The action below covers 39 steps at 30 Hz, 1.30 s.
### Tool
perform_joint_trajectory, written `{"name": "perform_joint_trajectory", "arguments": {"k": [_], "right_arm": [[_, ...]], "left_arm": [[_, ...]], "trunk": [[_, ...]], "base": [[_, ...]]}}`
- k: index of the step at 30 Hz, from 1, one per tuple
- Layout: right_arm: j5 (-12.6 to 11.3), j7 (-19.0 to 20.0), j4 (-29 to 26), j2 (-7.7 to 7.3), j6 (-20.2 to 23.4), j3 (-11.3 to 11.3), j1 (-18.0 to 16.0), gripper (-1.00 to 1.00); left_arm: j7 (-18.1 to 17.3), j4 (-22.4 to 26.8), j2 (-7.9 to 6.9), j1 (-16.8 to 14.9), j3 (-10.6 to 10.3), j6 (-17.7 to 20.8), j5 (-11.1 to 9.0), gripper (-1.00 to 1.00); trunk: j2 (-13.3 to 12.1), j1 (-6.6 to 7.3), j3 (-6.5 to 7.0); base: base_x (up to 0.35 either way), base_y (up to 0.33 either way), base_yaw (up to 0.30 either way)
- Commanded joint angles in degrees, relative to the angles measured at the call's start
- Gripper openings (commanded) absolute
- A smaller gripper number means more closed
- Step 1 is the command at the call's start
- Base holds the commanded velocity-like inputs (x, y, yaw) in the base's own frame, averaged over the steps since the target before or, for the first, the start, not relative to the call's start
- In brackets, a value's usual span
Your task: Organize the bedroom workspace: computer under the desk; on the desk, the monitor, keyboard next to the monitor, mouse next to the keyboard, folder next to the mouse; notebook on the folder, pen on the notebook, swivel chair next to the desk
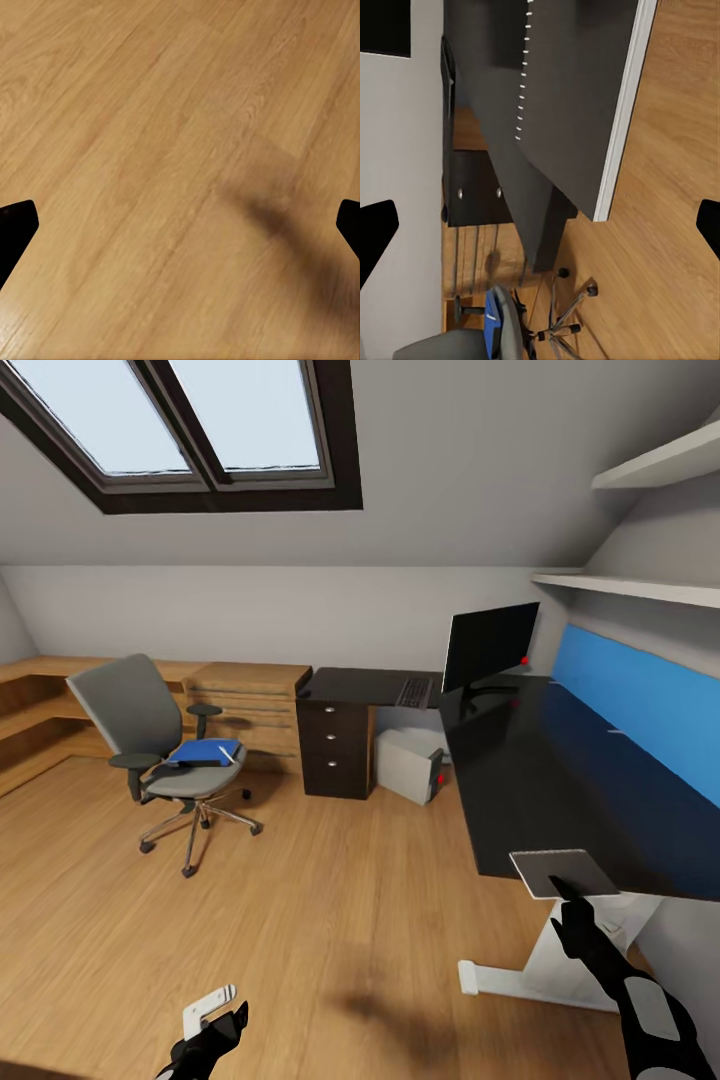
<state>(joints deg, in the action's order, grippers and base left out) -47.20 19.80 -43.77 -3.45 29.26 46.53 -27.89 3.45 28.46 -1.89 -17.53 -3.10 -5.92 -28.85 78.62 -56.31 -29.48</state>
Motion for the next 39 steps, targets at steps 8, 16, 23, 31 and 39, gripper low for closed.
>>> {"name": "perform_joint_trajectory", "arguments": {"k": [8, 16, 23, 31, 39], "right_arm": [[-0.2, 0.2, 0.0, 0.09, 0.3, 0.0, -0.1, 1.0], [-0.1, 0.2, 0.0, 0.11, 0.3, -0.2, -0.1, 1.0], [-0.1, 0.4, 0.0, 0.17, 0.2, -0.3, -0.1, 1.0], [0.0, 0.5, 0.0, 0.27, 0.1, -0.6, -0.1, 1.0], [0.1, 0.5, -0.1, 0.14, -0.1, -3.1, -0.1, 1.0]], "left_arm": [[0.3, 0.0, -0.04, 0.0, -0.3, -0.2, -0.3, 1.0], [0.3, 0.0, -0.04, 0.0, -0.3, -0.2, -0.3, 1.0], [0.3, 0.0, -0.04, 0.0, -0.3, -0.2, -0.3, 1.0], [0.3, 0.0, -0.04, 0.0, -0.3, -0.2, -0.3, 1.0], [0.3, 0.0, -0.04, 0.0, -0.3, -0.2, -0.3, 1.0]], "trunk": [[3.3, -1.76, -1.5], [6.5, -3.52, -2.93], [8.9, -4.84, -4.01], [8.9, -4.84, -4.01], [8.9, -4.84, -4.01]], "base": [[0.0, 0.0, 0.0], [0.0, 0.0, 0.0], [0.0, 0.0, 0.0], [0.0, 0.0, 0.0], [0.0, 0.0, 0.0]]}}
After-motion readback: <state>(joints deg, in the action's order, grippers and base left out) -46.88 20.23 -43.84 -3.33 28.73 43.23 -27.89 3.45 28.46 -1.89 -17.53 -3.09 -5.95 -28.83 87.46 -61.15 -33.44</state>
